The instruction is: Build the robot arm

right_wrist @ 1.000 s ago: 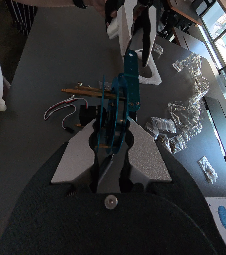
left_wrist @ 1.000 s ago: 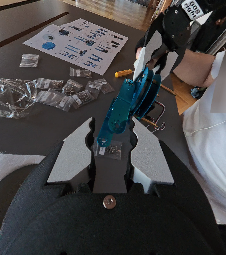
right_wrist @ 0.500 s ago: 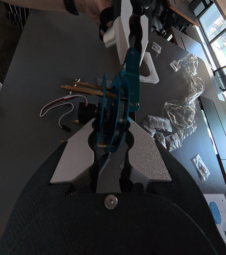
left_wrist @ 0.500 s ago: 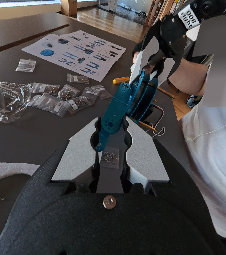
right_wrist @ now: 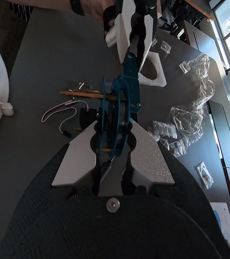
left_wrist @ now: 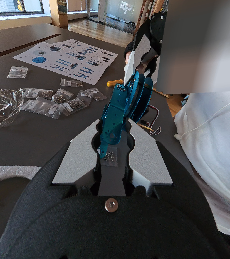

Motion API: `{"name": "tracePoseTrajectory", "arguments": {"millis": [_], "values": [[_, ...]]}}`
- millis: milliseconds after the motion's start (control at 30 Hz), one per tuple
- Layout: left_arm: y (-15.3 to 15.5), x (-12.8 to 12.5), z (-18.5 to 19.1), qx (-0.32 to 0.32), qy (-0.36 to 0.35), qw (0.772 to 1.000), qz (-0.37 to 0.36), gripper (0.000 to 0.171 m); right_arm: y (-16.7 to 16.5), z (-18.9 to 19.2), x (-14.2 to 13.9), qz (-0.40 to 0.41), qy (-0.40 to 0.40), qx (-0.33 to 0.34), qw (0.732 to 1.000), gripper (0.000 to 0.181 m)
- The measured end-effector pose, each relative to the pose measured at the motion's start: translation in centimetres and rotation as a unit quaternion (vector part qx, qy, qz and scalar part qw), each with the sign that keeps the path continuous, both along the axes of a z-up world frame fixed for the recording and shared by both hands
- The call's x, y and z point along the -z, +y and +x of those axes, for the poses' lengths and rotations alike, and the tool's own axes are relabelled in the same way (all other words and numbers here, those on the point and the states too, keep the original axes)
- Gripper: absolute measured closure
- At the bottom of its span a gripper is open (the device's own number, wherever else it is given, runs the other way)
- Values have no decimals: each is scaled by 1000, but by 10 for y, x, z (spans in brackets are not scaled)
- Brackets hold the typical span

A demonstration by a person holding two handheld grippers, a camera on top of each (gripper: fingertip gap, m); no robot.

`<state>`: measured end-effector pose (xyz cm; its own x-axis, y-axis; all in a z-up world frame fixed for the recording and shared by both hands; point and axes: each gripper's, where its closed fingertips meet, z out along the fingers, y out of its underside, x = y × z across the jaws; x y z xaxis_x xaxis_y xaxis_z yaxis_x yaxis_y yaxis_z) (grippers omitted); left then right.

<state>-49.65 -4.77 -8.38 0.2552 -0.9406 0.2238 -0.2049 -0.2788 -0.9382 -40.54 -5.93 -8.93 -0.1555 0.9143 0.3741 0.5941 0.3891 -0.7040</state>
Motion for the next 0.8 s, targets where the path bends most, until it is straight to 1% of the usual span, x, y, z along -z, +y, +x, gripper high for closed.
{"name": "tracePoseTrajectory", "arguments": {"millis": [133,500,800], "values": [[-2,0,0,-2,1,1000,5,135,1,0,0,11,-1,4,1000,145],[2,3,-5,-4,3,1000,1,139,-1,-5,-1,13,0,-5,1000,145],[12,-26,-34,-56,-50,997,25,141,-1,-6,-1,26,-9,-3,1000,145]]}}
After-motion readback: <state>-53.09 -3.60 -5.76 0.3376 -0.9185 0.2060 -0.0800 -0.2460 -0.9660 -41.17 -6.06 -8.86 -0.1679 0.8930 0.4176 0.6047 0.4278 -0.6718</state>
